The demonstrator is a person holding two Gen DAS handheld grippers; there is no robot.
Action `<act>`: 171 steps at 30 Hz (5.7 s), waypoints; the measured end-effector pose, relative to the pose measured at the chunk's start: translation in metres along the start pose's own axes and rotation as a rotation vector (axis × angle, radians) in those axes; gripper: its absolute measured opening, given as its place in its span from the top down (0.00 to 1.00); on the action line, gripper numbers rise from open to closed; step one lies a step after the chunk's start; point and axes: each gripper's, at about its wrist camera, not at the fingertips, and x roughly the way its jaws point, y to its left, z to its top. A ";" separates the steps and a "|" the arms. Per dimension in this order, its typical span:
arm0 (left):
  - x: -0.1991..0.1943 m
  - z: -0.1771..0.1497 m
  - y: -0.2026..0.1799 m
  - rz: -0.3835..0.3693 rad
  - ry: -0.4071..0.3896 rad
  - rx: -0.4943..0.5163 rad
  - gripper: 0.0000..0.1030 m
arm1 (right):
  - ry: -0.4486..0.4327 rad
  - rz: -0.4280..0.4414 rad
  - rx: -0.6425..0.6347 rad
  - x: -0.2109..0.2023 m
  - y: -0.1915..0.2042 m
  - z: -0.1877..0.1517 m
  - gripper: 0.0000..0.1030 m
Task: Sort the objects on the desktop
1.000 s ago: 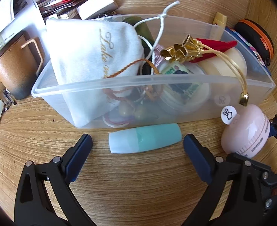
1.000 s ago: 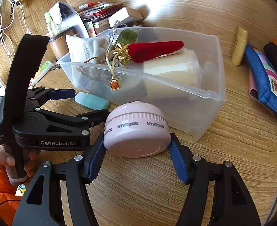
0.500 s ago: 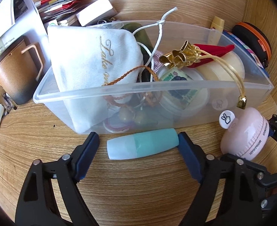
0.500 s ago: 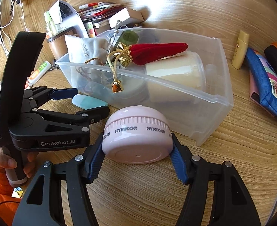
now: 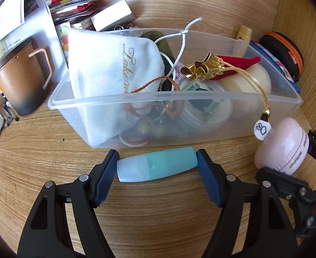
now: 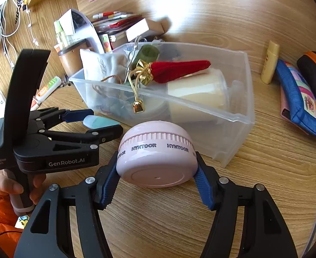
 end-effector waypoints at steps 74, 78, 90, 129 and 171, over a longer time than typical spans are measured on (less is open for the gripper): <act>-0.033 0.106 0.056 -0.158 -0.210 0.018 0.29 | -0.132 -0.127 0.026 0.014 0.000 0.122 0.42; -0.016 0.113 0.056 -0.167 -0.185 0.001 0.29 | -0.112 -0.137 0.027 0.027 -0.004 0.125 0.42; 0.013 0.114 0.052 -0.167 -0.129 0.014 0.29 | -0.025 -0.150 0.062 0.065 -0.020 0.119 0.42; -0.049 0.105 0.056 -0.025 -0.219 -0.038 0.05 | -0.144 -0.294 0.010 -0.003 -0.013 0.115 0.12; -0.141 0.023 0.029 0.034 -0.408 -0.028 0.02 | -0.309 -0.293 0.021 -0.092 0.031 0.046 0.00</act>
